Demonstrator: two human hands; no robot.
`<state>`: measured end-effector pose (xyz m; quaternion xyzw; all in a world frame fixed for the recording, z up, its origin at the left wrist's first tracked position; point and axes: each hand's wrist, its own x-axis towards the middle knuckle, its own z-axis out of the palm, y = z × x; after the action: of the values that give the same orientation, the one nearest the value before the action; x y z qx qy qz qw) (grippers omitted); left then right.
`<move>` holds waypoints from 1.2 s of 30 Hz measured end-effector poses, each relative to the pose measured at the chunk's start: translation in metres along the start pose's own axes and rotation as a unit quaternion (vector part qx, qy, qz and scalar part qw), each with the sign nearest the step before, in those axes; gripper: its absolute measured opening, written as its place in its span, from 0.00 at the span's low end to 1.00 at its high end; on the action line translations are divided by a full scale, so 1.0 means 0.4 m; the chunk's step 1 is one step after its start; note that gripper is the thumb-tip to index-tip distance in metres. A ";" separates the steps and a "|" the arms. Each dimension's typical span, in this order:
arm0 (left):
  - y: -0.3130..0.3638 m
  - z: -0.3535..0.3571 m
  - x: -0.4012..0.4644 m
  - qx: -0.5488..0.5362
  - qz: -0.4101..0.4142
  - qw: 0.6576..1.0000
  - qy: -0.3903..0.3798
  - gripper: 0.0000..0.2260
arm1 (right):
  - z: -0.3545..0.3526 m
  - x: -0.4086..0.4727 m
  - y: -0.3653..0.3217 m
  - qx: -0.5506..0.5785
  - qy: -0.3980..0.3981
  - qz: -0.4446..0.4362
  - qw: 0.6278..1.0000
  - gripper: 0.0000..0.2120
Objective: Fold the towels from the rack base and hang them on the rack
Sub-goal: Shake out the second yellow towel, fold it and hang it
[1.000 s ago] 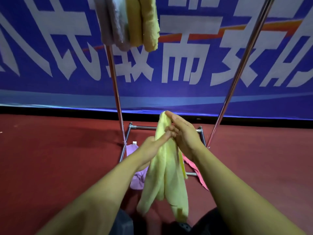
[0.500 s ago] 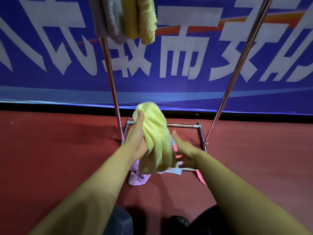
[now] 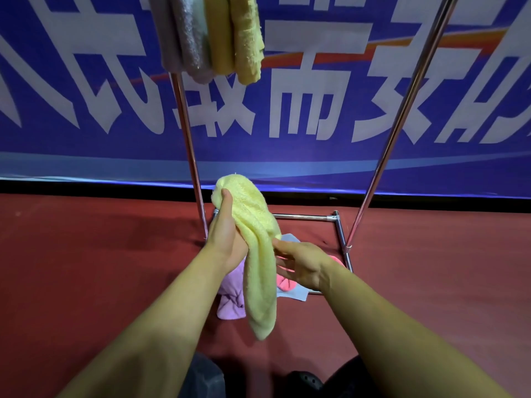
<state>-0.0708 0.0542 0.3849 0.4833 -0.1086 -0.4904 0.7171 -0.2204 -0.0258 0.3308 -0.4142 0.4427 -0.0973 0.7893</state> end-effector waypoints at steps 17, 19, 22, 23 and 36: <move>-0.008 -0.062 0.002 0.356 0.080 0.930 -0.041 0.23 | 0.008 -0.012 -0.040 -0.150 -0.024 -0.310 0.939 0.20; -0.006 -0.055 -0.005 0.365 0.090 0.924 -0.072 0.21 | 0.016 -0.014 -0.044 -0.153 -0.064 -0.316 0.934 0.20; -0.001 -0.059 -0.007 0.377 0.092 0.918 -0.082 0.21 | 0.016 -0.021 -0.042 -0.234 -0.041 -0.306 0.922 0.15; 0.003 -0.066 -0.005 0.391 0.094 0.912 -0.083 0.22 | 0.013 -0.023 -0.042 -0.252 -0.022 -0.308 0.917 0.16; -0.035 -0.131 0.082 0.540 0.117 0.832 0.053 0.23 | -0.003 -0.124 -0.109 -0.081 -0.175 -0.259 0.947 0.24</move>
<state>-0.0300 0.0578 0.3367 0.8026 -0.3738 -0.2395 0.3984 -0.2413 -0.0284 0.3937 -0.5873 0.1819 -0.1885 0.7658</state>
